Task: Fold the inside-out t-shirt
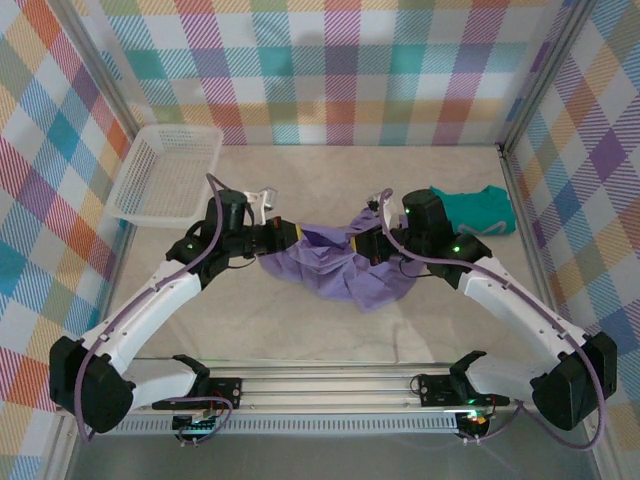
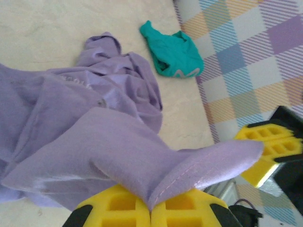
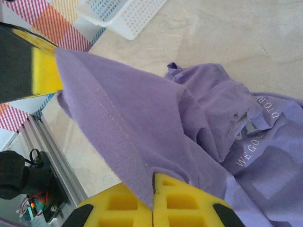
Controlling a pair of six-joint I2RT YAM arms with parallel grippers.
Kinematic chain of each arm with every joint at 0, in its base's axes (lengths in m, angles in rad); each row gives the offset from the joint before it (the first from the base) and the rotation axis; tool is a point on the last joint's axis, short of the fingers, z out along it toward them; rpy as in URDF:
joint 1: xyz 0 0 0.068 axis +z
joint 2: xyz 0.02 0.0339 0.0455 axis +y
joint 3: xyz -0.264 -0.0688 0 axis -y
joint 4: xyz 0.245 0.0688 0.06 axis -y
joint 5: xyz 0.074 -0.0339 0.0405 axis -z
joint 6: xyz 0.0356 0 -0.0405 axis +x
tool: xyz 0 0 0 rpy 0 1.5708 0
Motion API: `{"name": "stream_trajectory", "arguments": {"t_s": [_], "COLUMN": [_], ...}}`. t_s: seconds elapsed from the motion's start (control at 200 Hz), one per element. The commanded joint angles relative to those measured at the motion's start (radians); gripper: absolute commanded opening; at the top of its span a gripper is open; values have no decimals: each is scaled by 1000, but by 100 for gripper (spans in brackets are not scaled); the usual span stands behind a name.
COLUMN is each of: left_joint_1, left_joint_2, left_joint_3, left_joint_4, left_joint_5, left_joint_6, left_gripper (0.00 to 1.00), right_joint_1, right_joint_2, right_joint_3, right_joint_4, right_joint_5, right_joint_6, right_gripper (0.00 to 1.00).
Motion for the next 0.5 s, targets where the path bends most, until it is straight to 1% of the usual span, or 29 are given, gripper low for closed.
{"name": "stream_trajectory", "arguments": {"t_s": [0.0,0.06,0.15,0.225,0.355,0.495], "left_joint_1": [12,12,11,11,10,10], "left_joint_2": [-42,-46,-50,-50,-48,-44], "left_joint_3": [-20,-11,11,21,26,30], "left_joint_4": [122,118,52,12,6,7], "left_joint_5": [104,119,99,85,75,66], "left_joint_6": [-63,-48,10,52,57,56], "left_gripper": [0,0,0,0,0,0], "right_joint_1": [-8,-3,19,45,84,108], "right_joint_2": [36,48,29,17,45,90], "right_joint_3": [13,22,25,37,49,40], "right_joint_4": [-40,-72,-64,-47,-25,-58], "right_joint_5": [-5,28,66,106,64,129], "right_joint_6": [-29,-79,-156,-215,-230,-171], "right_gripper": [13,21,34,41,50,52]}}
